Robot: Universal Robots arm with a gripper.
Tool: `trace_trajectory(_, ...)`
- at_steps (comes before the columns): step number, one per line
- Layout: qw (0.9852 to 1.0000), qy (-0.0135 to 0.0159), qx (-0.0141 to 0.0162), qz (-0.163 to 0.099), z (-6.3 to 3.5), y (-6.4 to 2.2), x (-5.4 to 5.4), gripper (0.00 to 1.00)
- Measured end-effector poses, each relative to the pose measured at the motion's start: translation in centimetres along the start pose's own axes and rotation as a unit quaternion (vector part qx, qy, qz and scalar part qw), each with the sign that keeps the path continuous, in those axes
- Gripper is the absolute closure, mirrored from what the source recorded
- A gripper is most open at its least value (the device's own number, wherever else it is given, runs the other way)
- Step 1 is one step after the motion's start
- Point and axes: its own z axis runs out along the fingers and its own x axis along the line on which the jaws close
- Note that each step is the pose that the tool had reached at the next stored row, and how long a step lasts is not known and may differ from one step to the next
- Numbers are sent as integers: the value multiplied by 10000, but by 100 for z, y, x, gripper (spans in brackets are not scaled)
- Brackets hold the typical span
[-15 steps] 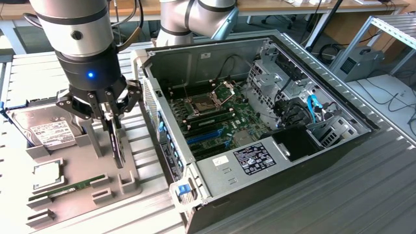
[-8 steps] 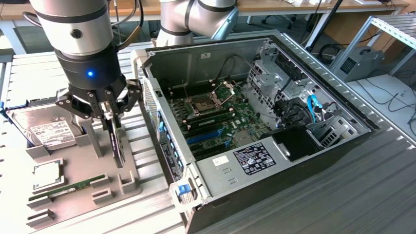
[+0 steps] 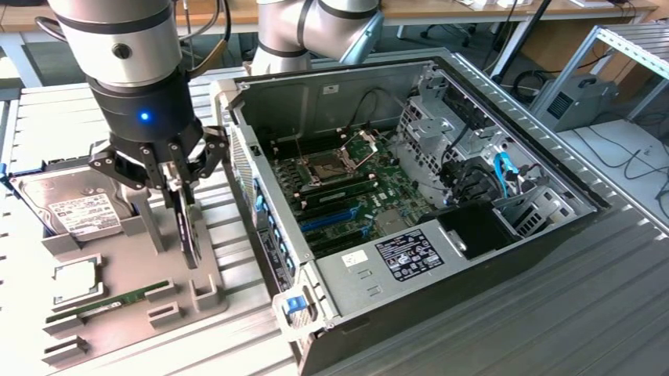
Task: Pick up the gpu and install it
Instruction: 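Pick up the gpu and move the gpu toward the slot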
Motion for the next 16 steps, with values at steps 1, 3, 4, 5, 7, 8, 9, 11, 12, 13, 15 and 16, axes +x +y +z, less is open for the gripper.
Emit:
trace_trajectory(1, 10000, 0, 0, 0, -2, 0, 0, 73)
trace_trajectory(3, 10000, 0, 0, 0, -9, 0, 0, 73)
trace_trajectory(4, 10000, 0, 0, 0, -11, 0, -1, 73)
trace_trajectory(5, 10000, 0, 0, 0, -14, 0, -1, 73)
trace_trajectory(7, 10000, 0, 0, 0, -18, 0, -1, 73)
trace_trajectory(8, 10000, 0, 0, 0, -20, 0, -1, 73)
trace_trajectory(9, 10000, 0, 0, 0, -23, 0, -1, 73)
trace_trajectory(11, 10000, 0, 0, 0, -28, 0, -1, 73)
trace_trajectory(12, 10000, 0, 0, 0, -31, 0, -1, 73)
trace_trajectory(13, 10000, 0, 0, 0, -40, -1, -1, 73)
trace_trajectory(15, 10000, 0, 0, 0, -53, -1, -2, 73)
trace_trajectory(16, 10000, 0, 0, 0, -58, -1, -2, 73)
